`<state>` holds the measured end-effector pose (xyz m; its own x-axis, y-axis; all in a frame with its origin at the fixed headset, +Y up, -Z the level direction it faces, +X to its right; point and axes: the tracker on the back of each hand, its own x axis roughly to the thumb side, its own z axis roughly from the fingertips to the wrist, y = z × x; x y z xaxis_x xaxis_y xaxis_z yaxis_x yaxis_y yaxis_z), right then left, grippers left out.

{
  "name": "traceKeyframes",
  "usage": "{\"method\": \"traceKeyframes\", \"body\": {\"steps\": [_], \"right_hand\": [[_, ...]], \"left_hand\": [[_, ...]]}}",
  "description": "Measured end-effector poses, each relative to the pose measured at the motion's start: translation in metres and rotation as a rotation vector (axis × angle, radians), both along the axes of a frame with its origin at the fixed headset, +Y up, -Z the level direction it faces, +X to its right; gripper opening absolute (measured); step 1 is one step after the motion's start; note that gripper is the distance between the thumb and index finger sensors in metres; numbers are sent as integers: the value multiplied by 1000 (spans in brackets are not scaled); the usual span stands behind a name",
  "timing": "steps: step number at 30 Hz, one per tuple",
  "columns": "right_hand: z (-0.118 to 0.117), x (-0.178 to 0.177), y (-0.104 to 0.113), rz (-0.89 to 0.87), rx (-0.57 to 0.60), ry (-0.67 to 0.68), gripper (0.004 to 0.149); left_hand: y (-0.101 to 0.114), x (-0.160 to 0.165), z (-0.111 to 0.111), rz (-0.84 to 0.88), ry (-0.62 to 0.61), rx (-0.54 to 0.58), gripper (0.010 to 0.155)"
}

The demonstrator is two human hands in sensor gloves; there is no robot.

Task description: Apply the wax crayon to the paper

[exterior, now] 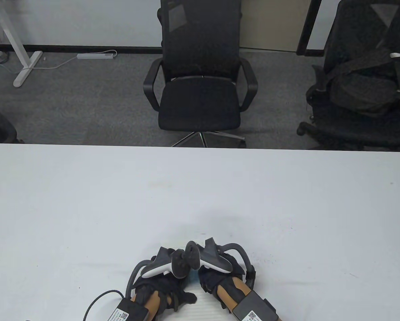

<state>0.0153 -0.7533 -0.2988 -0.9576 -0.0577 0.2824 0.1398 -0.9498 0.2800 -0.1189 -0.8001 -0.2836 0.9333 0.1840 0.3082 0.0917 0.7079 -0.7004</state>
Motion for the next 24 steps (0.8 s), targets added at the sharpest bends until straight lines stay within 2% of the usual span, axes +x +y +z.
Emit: {"method": "traceKeyframes", "body": {"steps": [2, 3, 5, 7, 9, 10, 14, 15, 16, 19, 22, 24], "right_hand": [[-1, 2, -1, -32, 30, -10, 41], [-2, 5, -3, -69, 114, -40, 41], [-3, 7, -4, -95, 152, -54, 41], [-3, 6, -4, -89, 136, -51, 41], [-5, 4, -2, -53, 55, -38, 41], [-4, 2, -1, -15, -30, -19, 41], [-3, 4, -2, -39, 46, -32, 41], [-3, 6, -3, -71, 137, -58, 41], [-3, 7, -4, -77, 145, -63, 41], [-4, 6, -3, -64, 110, -48, 41], [-3, 4, -2, -21, -92, -4, 41], [-2, 2, -2, -17, -80, -3, 41]], "left_hand": [[0, 0, 0, 1, 0, 0, 106], [0, 0, 0, 0, 0, 0, 106], [0, 0, 0, 1, 0, 0, 106], [0, 0, 0, -1, 0, 0, 106], [0, 0, 0, 0, 0, 0, 106], [0, 0, 0, 0, 0, 0, 106], [0, 0, 0, 2, 0, -1, 106], [0, 0, 0, 1, 0, -1, 106], [0, 0, 0, 2, 1, -1, 106], [0, 0, 0, 1, 1, 0, 106], [0, 0, 0, 1, 2, -1, 106], [0, 0, 0, 2, 2, -2, 106]]}}
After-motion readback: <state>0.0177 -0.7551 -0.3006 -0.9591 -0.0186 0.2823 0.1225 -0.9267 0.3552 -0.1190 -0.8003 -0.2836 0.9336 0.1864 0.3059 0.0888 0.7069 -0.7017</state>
